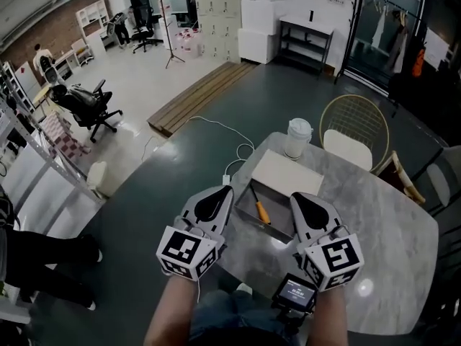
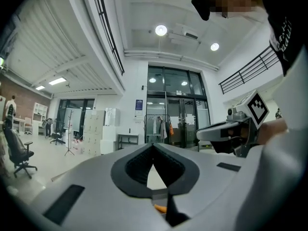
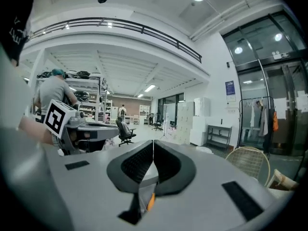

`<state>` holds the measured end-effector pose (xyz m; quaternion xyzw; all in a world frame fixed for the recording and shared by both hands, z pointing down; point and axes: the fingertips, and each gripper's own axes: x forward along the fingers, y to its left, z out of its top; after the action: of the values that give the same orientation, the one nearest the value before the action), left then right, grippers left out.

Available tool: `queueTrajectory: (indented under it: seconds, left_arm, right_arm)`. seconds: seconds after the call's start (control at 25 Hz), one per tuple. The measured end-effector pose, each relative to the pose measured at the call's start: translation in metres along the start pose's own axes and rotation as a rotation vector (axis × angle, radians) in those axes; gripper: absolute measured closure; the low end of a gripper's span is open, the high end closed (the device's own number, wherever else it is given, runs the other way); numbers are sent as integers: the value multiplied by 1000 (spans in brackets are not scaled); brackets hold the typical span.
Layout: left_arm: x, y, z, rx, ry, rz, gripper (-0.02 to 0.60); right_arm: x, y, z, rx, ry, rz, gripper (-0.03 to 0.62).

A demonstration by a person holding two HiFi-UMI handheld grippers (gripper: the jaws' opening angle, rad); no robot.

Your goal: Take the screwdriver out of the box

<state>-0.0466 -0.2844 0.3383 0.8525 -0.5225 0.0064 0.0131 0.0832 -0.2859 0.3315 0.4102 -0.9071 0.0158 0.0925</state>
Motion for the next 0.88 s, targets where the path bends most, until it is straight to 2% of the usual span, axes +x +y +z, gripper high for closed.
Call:
queueTrajectory:
  seconds: [0.08, 0.24, 0.4, 0.56, 0.72, 0.88]
  left_arm:
    - [7, 5, -5, -13, 10, -7, 569]
    - [22, 19, -7, -50, 13, 6, 569]
    - [38, 35, -14, -55, 25, -4, 569]
    - [56, 56, -27, -67, 58, -23, 569]
    - [71, 81, -51, -108, 110, -25, 569]
    - [80, 93, -86, -171, 170, -62, 569]
  right_arm:
    - [6, -5, -1, 31, 12, 15, 568]
    - [23, -22, -10, 18, 76, -55, 569]
    - [41, -23, -17, 21, 75, -30, 569]
    - [68, -26, -32, 111, 139, 4, 569]
    - [95, -35, -54, 134, 221, -25, 568]
    - [115, -33, -88, 172, 310, -18, 568]
